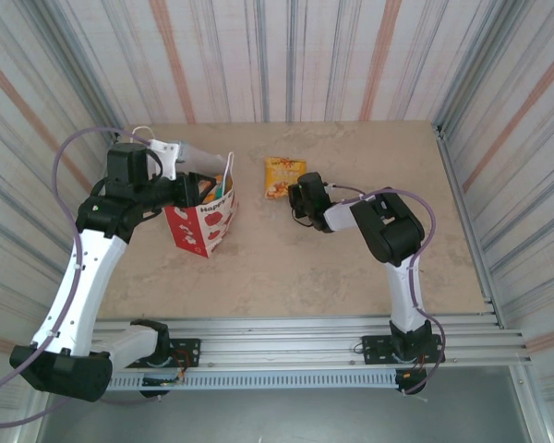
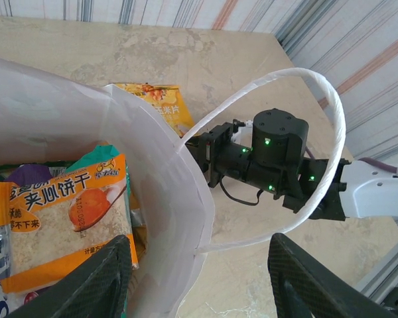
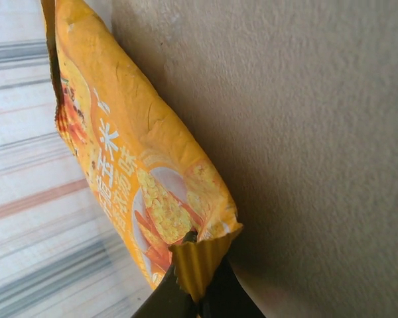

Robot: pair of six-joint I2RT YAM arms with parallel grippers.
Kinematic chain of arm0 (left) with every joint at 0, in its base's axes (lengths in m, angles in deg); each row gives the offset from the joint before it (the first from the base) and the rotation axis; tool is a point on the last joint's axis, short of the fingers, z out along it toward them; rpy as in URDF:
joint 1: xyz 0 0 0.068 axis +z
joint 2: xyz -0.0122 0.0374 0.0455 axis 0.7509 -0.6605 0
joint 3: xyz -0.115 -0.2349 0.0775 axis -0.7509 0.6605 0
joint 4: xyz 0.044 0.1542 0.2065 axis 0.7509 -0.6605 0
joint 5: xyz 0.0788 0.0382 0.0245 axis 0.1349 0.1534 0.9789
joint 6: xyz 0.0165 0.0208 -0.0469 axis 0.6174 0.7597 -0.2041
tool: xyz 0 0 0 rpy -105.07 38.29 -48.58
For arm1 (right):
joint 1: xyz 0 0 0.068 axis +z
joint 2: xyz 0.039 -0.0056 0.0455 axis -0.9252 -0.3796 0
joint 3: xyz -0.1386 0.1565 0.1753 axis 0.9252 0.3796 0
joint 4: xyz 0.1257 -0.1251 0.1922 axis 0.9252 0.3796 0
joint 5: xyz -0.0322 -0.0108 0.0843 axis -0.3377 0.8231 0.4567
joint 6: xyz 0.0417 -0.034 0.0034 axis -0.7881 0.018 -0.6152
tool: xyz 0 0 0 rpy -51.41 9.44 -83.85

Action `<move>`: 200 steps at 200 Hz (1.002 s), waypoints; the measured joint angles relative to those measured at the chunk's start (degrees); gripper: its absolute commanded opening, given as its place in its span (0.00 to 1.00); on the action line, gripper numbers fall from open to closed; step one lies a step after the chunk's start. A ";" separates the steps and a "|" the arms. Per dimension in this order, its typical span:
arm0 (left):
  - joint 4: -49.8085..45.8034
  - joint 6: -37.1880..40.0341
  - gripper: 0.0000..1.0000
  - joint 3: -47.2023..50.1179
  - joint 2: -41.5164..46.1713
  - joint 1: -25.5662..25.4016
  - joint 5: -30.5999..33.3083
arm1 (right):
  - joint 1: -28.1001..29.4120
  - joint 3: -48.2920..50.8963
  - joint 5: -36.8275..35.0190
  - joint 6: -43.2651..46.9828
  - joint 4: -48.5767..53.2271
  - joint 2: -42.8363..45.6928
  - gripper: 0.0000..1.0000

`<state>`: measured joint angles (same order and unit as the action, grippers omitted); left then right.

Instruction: Place the snacks into the paper bag

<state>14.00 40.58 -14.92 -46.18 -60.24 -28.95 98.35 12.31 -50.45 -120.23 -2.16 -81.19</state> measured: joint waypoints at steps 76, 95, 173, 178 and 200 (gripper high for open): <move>-1.36 3.65 0.60 -1.20 1.31 0.00 -0.02 | -1.55 1.64 6.03 20.70 11.37 14.27 0.00; -2.10 5.99 0.61 -1.70 1.99 0.00 -0.17 | -1.73 1.38 8.33 28.02 15.63 17.51 0.00; -5.62 20.09 0.60 -1.84 3.69 0.00 -7.74 | -1.75 -1.60 23.30 59.06 33.42 28.72 0.00; -5.84 20.57 0.60 -1.84 3.72 -0.02 -8.22 | -1.75 -1.90 24.15 60.61 34.73 29.35 0.00; -6.32 22.01 0.60 -1.81 3.74 -0.09 -9.75 | -1.77 -3.65 27.89 64.57 39.95 32.15 0.00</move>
<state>7.69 62.59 -16.74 -42.44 -60.33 -38.70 96.58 8.66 -22.56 -55.67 37.80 -49.04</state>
